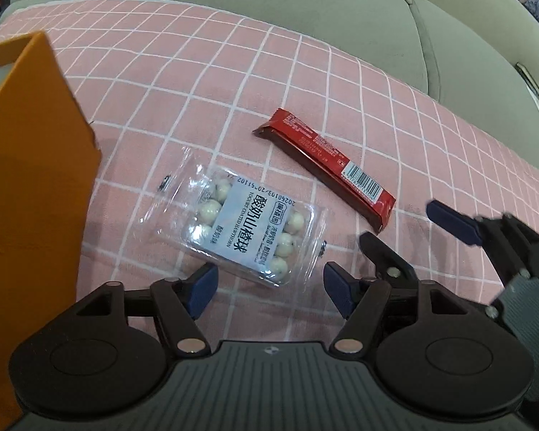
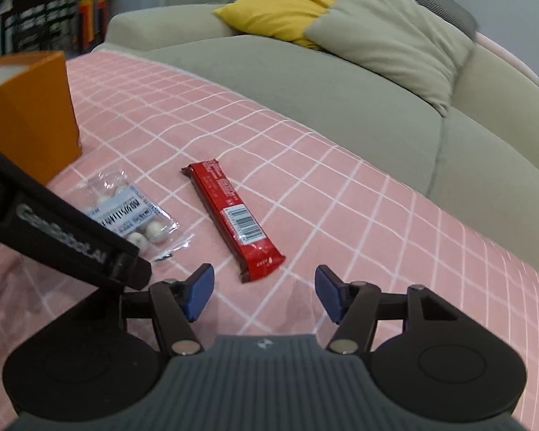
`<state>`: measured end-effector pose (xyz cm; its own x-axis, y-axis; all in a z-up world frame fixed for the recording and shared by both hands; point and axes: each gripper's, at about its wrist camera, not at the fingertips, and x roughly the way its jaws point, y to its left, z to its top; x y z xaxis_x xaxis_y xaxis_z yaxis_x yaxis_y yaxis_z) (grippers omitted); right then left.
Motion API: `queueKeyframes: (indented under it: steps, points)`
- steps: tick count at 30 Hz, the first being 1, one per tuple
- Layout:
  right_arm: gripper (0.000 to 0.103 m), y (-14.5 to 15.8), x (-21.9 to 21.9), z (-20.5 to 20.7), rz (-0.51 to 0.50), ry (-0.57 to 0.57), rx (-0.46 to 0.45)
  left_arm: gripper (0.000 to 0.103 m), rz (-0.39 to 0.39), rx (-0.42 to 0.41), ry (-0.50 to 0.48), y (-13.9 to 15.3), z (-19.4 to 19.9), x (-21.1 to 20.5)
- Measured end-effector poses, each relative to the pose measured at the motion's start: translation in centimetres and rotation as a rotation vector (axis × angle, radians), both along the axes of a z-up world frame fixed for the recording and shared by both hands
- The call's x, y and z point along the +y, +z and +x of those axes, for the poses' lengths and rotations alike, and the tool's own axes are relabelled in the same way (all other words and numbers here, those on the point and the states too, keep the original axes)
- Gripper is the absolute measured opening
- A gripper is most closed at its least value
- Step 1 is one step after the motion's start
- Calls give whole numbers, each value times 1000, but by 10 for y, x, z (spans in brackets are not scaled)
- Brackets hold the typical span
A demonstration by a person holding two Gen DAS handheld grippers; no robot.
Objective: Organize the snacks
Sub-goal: 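Grasp the red candy bar with the right tool while the left tool approaches the clear candy pack, then grasp the clear pack of white candy balls with the left tool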
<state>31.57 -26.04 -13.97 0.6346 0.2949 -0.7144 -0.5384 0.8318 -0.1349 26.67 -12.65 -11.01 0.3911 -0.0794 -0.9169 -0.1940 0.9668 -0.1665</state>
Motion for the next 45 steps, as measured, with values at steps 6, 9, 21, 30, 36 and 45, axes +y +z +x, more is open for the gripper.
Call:
queueKeyframes:
  steps: [6,9,21,30,36,45]
  points:
    - [56,-8,3,18,32,88,8,69,44,25,-23,1,9,0]
    - [44,-8,3,23,75,100,42,47,43,25,-31,2,11,3]
    - [22,-3,11,-22,85,-69,99,4,33,36,-118,1,-12,19]
    - [22,3,-1,-85,94,-320,146,3,28,49,-287,3,-64,0]
    - [21,10,-8,-132,104,-434,182,2,28,86,-465,6,-112,-12]
    - [21,21,0,-197,93,-566,278,2,11,133,-698,8,-189,-4]
